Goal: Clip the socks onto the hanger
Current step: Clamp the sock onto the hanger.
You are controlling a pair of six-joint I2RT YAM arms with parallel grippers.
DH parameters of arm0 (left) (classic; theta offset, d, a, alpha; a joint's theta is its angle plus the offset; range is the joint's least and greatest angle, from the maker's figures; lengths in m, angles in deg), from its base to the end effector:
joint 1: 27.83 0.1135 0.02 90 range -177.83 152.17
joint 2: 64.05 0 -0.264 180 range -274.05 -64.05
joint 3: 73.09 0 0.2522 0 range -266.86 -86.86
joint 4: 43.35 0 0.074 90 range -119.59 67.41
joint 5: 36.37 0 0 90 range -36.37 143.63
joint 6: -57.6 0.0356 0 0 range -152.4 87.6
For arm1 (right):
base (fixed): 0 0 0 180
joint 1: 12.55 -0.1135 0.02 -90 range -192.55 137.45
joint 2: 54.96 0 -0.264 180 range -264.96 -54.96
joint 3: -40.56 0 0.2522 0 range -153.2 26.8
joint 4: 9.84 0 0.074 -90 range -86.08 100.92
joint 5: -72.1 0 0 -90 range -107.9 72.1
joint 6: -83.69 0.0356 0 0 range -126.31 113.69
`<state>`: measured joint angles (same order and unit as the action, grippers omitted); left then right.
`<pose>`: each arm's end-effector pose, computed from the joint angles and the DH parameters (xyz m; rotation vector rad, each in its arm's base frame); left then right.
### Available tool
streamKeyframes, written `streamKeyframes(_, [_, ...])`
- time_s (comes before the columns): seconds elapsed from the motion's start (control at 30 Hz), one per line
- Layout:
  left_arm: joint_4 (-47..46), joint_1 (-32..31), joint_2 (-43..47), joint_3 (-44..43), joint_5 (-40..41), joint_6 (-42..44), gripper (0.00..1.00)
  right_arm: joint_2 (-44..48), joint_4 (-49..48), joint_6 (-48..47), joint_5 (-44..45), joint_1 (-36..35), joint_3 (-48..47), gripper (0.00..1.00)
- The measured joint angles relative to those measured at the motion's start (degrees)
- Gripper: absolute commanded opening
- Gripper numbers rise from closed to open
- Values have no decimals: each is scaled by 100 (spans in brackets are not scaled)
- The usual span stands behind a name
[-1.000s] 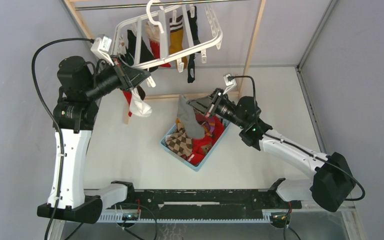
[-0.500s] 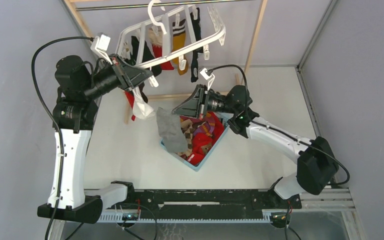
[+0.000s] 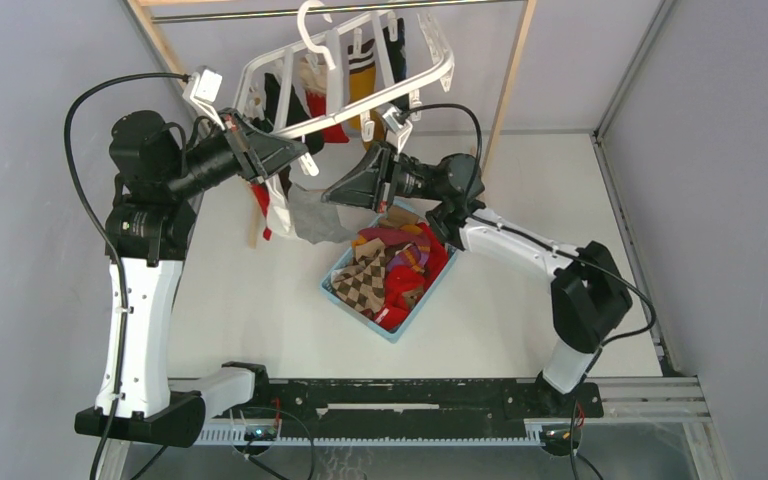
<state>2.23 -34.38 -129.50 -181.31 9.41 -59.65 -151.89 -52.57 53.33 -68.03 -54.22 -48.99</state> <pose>0.1907 -0.0469 0.5200 0.3215 1.6856 -1.0651 0.2664 0.2737 0.3992 -0.7910 1.2104 1.9224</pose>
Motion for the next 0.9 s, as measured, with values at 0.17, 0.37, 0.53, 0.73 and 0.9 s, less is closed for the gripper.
streamKeyframes(0.17, [-2,35,0,0,-101,0,0,-579,-682,538,-273,133,-542,0])
streamKeyframes(0.37, [-17,63,0,0,-120,2,0,-863,-1202,881,-468,249,-658,0])
streamKeyframes(0.53, [-55,70,0,0,-129,2,0,-986,-1478,1106,-599,278,-896,0])
streamKeyframes(0.73, [-50,70,0,0,-166,2,0,-1021,-1707,1285,-730,313,-1128,0])
streamKeyframes(0.9, [-44,70,0,0,-166,9,0,-1078,-1792,1333,-717,337,-1187,0])
